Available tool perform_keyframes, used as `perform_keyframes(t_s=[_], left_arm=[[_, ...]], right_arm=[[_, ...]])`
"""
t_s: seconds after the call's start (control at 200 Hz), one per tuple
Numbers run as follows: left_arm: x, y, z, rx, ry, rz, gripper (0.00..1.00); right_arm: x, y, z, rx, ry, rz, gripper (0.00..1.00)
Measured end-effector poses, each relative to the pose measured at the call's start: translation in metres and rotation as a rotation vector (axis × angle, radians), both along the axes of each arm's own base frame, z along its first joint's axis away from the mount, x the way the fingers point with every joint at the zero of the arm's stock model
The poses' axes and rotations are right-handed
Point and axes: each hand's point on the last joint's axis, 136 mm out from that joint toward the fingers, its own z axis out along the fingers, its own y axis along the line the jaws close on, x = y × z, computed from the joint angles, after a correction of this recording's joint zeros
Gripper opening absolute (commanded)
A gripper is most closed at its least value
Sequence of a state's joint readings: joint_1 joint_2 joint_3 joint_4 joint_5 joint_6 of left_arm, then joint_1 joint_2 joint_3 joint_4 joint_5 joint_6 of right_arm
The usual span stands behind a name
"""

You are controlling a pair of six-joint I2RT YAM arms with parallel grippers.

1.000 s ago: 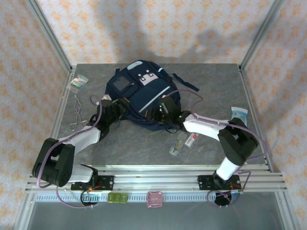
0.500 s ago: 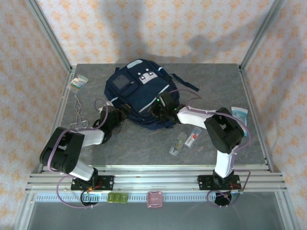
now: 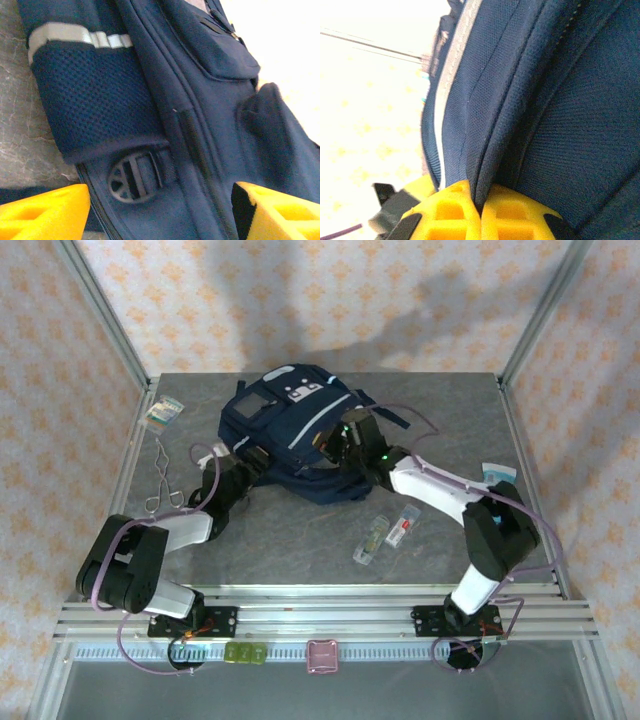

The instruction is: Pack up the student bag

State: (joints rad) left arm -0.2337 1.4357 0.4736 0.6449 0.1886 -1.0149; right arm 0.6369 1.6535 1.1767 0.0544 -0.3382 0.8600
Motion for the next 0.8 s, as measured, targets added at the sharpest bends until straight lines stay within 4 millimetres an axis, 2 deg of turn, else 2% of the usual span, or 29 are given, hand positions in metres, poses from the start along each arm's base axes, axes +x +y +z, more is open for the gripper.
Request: perform_keyframes(t_s=[0.225, 0.3, 0.41, 0.551, 0.606, 0.661, 0.801], left_arm=[[0.022, -0.005, 0.009, -0.015, -0.037, 0.006, 0.7], [0.029, -0.009, 0.009, -0.031, -0.046, -0.007, 0.58], [0.037, -0.016, 0.005, -0.067, -0.057, -0.024, 0.57], [0.045, -0.024, 0.001, -0.133, -0.078, -0.041, 0.26], [0.048, -0.027, 0.006, -0.16, -0.105, -0.039, 0.1], [0.05, -0.028, 0.011, -0.19, -0.128, -0.035, 0.0], [0.053, -0.029, 0.021, -0.237, -0.165, -0.033, 0.0]], right_arm=[[0.0, 0.002, -0.001, 0.008, 0.004, 0.017, 0.0], [0.0, 0.003, 0.0, 0.014, 0.006, 0.021, 0.0], [0.0, 0.004, 0.001, 0.023, 0.005, 0.025, 0.0], [-0.001, 0.006, 0.001, 0.033, 0.008, 0.035, 0.0], [-0.001, 0.007, 0.001, 0.036, 0.01, 0.038, 0.0], [0.0, 0.007, 0.002, 0.041, 0.008, 0.038, 0.0], [0.003, 0.004, 0.002, 0.039, 0.0, 0.03, 0.0]])
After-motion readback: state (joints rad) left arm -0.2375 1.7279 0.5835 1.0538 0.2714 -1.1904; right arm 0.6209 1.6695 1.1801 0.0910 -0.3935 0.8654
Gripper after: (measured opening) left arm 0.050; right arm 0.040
